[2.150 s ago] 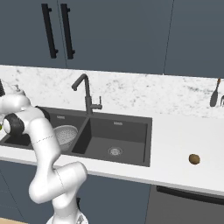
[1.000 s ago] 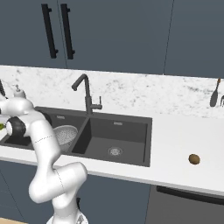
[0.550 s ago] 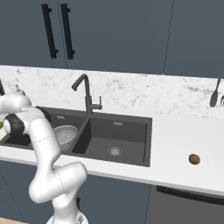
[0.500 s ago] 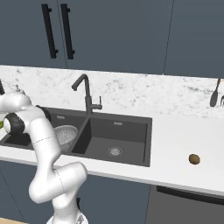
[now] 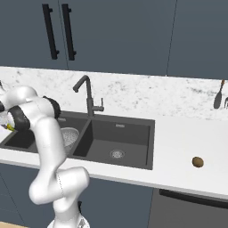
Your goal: Put the colander in the sink, put the kiwi, pear in the colander, and turn on the sink faucet and pour water over the colander.
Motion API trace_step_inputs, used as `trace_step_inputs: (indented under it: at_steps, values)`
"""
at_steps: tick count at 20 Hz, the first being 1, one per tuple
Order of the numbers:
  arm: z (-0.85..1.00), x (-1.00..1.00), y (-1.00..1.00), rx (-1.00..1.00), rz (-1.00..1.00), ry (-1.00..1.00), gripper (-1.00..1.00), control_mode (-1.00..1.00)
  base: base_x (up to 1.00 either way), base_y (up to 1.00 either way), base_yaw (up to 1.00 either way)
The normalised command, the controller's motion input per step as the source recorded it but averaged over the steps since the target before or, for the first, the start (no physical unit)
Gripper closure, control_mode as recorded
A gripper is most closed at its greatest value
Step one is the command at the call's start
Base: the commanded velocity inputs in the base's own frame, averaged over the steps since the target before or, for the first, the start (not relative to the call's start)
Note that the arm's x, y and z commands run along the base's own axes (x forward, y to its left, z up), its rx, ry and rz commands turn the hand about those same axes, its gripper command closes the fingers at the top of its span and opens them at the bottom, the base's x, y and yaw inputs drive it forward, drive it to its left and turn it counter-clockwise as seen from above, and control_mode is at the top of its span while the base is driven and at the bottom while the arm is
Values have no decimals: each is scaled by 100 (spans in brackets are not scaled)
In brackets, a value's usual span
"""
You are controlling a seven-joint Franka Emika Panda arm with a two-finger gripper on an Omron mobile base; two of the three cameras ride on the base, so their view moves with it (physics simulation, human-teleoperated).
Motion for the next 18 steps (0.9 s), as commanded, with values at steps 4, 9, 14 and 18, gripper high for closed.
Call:
trace_step_inputs:
  at_steps: [4, 9, 14, 18]
  values:
    - [0, 0, -100, 0, -18, -4, 100, -100, 0, 0, 0]
    - [0, 3, -100, 0, -18, -2, 100, -100, 0, 0, 0]
    - [0, 30, -99, 0, -16, 0, 100, -100, 0, 0, 0]
    - [-6, 40, -84, 0, -12, 0, 100, -100, 0, 0, 0]
